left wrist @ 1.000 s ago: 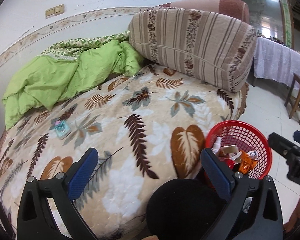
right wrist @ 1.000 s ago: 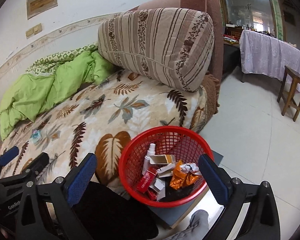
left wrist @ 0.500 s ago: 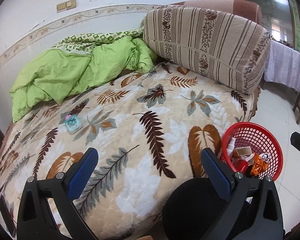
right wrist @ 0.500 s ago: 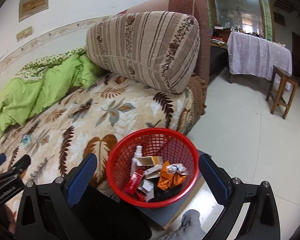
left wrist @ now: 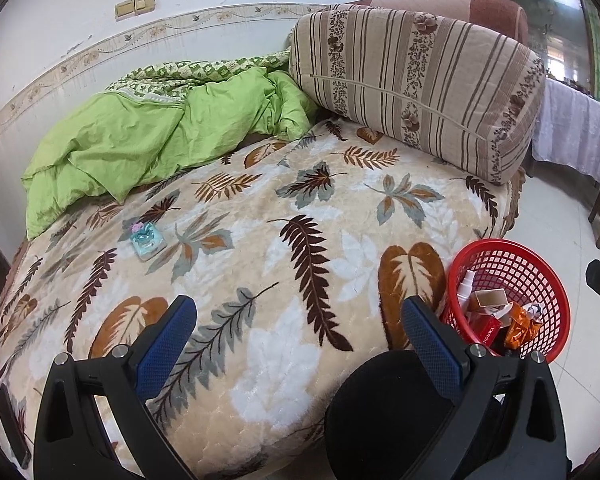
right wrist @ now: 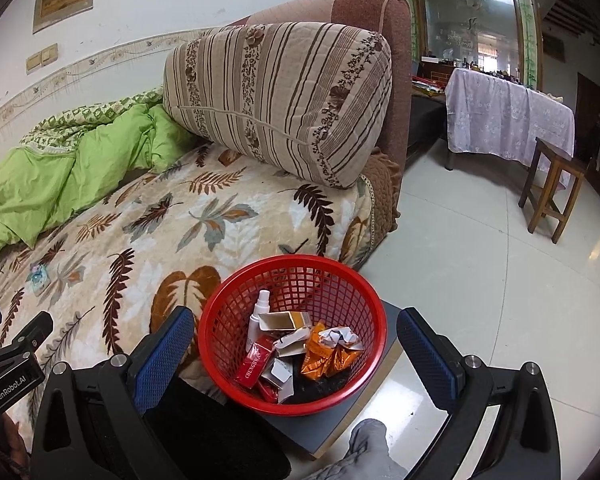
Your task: Collect trash
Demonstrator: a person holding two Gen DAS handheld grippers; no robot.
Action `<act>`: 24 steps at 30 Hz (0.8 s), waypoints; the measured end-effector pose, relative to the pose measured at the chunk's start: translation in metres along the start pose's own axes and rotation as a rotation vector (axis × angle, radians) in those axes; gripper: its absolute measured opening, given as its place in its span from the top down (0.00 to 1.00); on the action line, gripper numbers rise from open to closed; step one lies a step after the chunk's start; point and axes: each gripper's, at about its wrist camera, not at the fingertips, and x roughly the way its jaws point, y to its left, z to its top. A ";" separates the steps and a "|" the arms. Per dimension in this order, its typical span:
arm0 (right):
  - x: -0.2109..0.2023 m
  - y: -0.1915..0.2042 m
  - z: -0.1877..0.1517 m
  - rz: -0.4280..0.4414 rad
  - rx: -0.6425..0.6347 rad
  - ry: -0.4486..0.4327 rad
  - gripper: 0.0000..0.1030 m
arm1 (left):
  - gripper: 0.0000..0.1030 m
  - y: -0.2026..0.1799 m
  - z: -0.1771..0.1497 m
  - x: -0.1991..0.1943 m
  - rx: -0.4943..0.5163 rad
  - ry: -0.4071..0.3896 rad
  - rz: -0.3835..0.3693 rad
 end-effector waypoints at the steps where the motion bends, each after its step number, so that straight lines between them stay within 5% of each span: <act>1: 0.000 0.000 0.000 0.000 -0.002 0.002 0.01 | 0.01 0.000 -0.001 0.000 0.001 0.001 -0.001; 24: 0.007 0.000 -0.001 -0.016 -0.010 0.033 0.01 | 0.01 0.001 -0.003 0.002 0.002 0.010 -0.012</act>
